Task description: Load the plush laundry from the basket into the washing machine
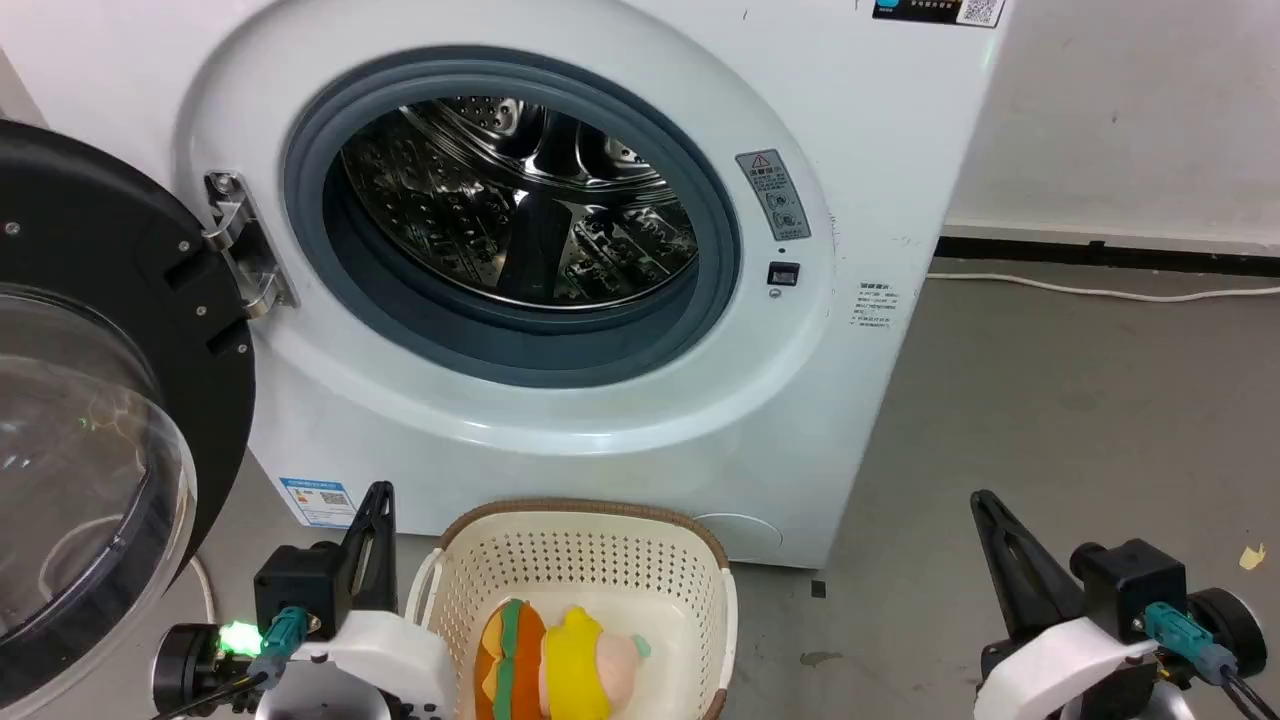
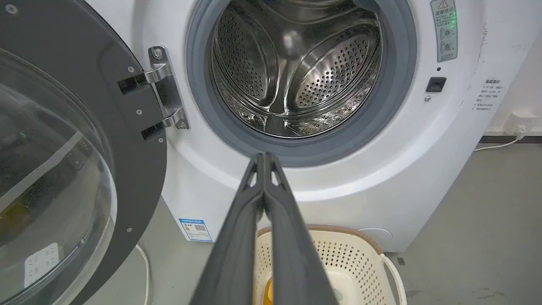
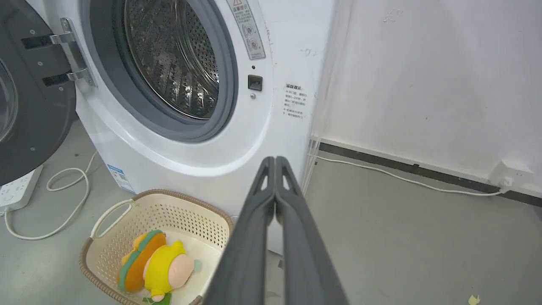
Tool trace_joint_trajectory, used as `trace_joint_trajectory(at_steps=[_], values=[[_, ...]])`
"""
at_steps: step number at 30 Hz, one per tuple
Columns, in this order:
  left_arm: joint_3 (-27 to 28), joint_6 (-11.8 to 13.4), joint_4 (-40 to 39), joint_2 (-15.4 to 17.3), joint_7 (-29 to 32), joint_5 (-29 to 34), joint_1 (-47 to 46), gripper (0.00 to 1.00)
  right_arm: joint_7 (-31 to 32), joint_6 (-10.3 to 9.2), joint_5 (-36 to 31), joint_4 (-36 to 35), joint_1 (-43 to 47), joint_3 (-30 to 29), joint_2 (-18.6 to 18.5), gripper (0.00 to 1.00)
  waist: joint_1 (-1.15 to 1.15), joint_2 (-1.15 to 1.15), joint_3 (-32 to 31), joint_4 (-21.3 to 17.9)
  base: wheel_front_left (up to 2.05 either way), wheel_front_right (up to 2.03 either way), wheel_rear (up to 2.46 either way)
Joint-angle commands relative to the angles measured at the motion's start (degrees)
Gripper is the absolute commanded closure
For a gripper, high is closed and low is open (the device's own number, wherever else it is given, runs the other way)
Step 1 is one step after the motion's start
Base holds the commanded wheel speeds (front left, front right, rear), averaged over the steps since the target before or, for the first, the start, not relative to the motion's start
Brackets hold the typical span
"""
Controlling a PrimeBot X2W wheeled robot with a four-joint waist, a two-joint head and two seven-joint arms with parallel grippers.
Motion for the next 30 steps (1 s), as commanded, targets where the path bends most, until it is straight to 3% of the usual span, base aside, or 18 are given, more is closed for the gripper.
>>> trace_joint_trajectory(at_steps=[1, 30], values=[[-0.01, -0.25, -0.25, 0.00, 0.02, 0.15, 1.02, 1.00, 0.08, -0.05, -0.36, 0.13, -0.13, -0.05, -0.03, 1.00, 0.00, 0.00, 0.00, 0.00, 0.00, 0.00, 0.00], [-0.01, -0.25, -0.25, 0.00, 0.02, 0.15, 1.02, 1.00, 0.08, -0.05, -0.36, 0.13, -0.13, -0.05, -0.03, 1.00, 0.00, 0.00, 0.00, 0.00, 0.00, 0.00, 0.00]])
